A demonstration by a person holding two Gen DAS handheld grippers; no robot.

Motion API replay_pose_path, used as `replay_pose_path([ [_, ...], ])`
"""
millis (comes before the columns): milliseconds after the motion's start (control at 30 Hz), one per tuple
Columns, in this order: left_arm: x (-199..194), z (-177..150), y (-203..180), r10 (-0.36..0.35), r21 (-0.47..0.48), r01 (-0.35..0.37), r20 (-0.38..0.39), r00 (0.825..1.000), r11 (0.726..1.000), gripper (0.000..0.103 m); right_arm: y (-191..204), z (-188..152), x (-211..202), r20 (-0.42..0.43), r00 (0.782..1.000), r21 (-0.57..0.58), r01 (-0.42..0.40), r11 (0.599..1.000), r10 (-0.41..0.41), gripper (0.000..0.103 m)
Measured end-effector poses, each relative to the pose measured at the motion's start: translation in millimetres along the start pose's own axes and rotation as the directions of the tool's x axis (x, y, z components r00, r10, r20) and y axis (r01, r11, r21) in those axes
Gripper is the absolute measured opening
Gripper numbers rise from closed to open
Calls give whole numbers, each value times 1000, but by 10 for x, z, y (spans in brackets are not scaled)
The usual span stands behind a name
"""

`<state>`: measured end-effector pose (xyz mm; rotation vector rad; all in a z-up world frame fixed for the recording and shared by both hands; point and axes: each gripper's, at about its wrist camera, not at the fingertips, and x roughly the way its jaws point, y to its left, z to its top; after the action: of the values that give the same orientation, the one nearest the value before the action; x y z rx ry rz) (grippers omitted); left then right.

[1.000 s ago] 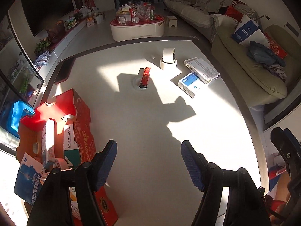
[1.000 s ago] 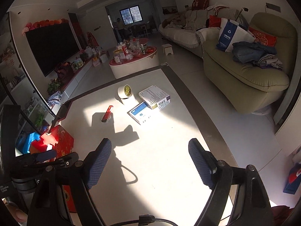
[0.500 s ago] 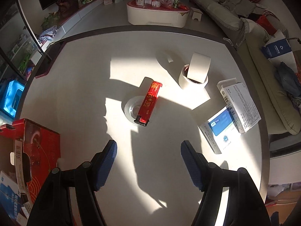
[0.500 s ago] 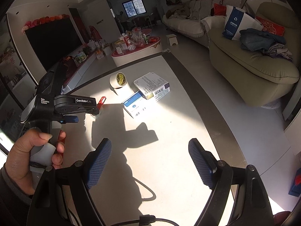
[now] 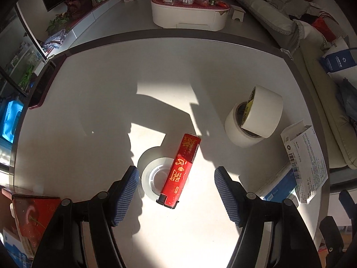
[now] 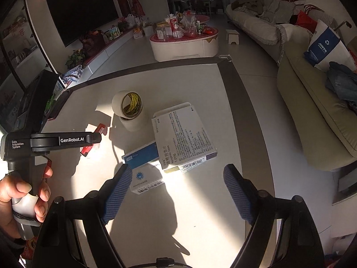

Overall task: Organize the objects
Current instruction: 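Grasp the small red box with the left tool while the right grasps the white Repaglinide box, then carry the red box in the left tool while the right carries the Repaglinide box to the cardboard box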

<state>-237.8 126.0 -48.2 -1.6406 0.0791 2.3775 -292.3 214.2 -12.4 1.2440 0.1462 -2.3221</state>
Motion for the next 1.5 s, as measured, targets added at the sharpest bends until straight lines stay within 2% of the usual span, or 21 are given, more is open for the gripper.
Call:
replay_pose_path([
  [133, 75, -14, -7, -12, 15, 12, -13, 1000, 1000, 75, 40, 175, 268, -36, 998, -73, 50, 996, -53, 84],
  [333, 124, -34, -62, 16, 72, -15, -12, 1000, 997, 75, 10, 353, 586, -119, 993, -90, 8, 996, -18, 86],
  [467, 135, -10, -67, 6, 80, -4, -20, 1000, 997, 75, 59, 422, 682, -140, 989, -124, 21, 992, -38, 87],
  [600, 144, -28, -87, 24, 112, -22, -16, 1000, 993, 74, 112, 452, 765, -165, 986, -135, -3, 991, -20, 87],
  [667, 137, -39, -90, 49, 127, -47, -6, 999, 991, 68, 135, 436, 765, -166, 986, -137, -6, 991, -17, 87],
  [700, 130, -46, -87, 62, 133, -62, 2, 998, 989, 61, 141, 432, 773, -168, 986, -137, -7, 991, -17, 84],
  [733, 122, -50, -74, 71, 139, -71, 8, 997, 988, 54, 145, 424, 776, -168, 986, -137, -6, 990, -17, 76],
  [767, 114, -51, -55, 77, 142, -79, 13, 997, 987, 49, 151, 419, 778, -165, 986, -142, 1, 990, -25, 74],
  [800, 106, -51, -27, 85, 143, -87, 17, 996, 986, 40, 159, 415, 768, -160, 987, -147, 3, 989, -27, 73],
  [867, 93, -46, 25, 69, 135, -69, 9, 998, 988, 35, 161, 404, 757, -157, 987, -142, -3, 990, -20, 73],
  [933, 77, -56, 33, 69, 141, -69, 5, 998, 988, 27, 171, 393, 741, -153, 988, -140, 1, 990, -23, 73],
  [1067, 70, -102, 15, 73, 152, -73, 7, 997, 986, 20, 184, 368, 703, -148, 989, -123, -8, 992, -11, 73],
  [1500, -117, -265, 15, 51, 131, -54, 22, 998, 990, 20, 153, 246, 435, -97, 995, -83, -15, 996, 7, 73],
])
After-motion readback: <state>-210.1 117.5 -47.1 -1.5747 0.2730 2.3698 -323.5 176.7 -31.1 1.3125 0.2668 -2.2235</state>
